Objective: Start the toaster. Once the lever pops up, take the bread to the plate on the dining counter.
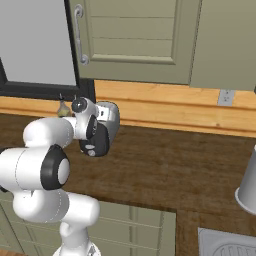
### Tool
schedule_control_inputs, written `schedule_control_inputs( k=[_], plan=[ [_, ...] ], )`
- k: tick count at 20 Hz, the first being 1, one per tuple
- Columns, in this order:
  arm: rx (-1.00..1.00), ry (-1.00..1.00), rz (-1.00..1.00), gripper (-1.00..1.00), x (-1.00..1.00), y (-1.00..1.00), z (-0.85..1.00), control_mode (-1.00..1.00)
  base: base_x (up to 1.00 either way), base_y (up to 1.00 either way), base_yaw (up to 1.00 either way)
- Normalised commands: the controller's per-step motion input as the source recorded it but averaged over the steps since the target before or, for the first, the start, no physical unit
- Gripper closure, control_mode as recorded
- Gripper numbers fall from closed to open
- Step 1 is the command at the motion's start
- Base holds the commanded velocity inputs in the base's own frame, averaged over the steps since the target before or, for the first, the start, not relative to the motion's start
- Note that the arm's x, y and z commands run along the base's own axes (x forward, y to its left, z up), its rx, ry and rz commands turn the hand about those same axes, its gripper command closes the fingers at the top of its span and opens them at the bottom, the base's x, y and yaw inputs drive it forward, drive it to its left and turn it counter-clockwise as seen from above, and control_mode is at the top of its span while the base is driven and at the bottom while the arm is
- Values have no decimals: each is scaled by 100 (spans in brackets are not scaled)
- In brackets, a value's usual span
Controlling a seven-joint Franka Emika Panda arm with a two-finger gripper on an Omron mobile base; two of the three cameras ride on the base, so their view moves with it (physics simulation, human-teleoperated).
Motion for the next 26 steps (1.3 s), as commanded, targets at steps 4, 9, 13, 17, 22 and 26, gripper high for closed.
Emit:
schedule_control_inputs(
  k=[4, 9, 13, 17, 22, 26],
  plan=[
    [0, 0, 0, -100, 0, 0, 0, -100, 0, 0, 0],
    [0, 0, 0, -100, 0, 0, 0, -100, 0, 0, 0],
    [0, 0, 0, -100, 0, 0, 0, -100, 0, 0, 0],
    [0, 0, 0, -100, 0, 0, 0, -100, 0, 0, 0],
    [0, 0, 0, -100, 0, 0, 0, -100, 0, 0, 0],
    [0, 0, 0, -100, 0, 0, 0, -100, 0, 0, 0]
  ],
)
